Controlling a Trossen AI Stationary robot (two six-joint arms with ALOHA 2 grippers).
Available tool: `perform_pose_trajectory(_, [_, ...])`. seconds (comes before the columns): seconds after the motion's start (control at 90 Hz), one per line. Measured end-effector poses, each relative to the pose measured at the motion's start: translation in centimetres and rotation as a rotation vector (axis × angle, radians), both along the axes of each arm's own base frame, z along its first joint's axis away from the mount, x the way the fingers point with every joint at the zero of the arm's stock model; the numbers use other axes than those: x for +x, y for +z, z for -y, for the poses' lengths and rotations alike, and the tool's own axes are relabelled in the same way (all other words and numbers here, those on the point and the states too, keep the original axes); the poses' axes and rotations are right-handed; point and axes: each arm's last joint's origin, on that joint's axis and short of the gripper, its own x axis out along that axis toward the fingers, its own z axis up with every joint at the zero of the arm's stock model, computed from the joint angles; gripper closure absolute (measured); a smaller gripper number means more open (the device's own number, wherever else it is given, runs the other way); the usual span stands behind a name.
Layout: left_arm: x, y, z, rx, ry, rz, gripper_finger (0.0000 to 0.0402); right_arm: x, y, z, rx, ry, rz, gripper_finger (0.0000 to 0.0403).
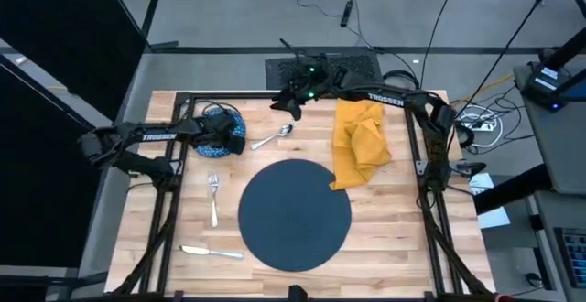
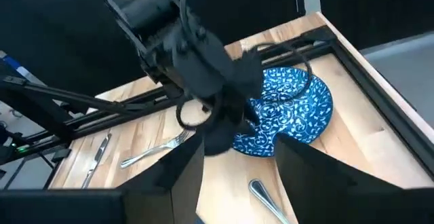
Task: Set table place
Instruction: Put the blue plate on the blue table mat
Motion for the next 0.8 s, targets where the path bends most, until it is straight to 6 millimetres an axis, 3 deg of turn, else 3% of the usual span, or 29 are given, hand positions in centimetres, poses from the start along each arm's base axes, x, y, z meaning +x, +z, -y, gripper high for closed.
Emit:
perform_pose_trajectory(0.189, [1.2,-0.3,0.9,0.006,-0.038,0.031,0.0292,-0.9,0.9,0.4,-0.002,-0.018,0.003,0.0232])
perform_pose_trajectory(0.8, [4.6,0.5,4.7,-0.013,-0.19,0.255,0.0292,-1.7,0.7,1.5,0.024,-0.049,-0.026,0.0232])
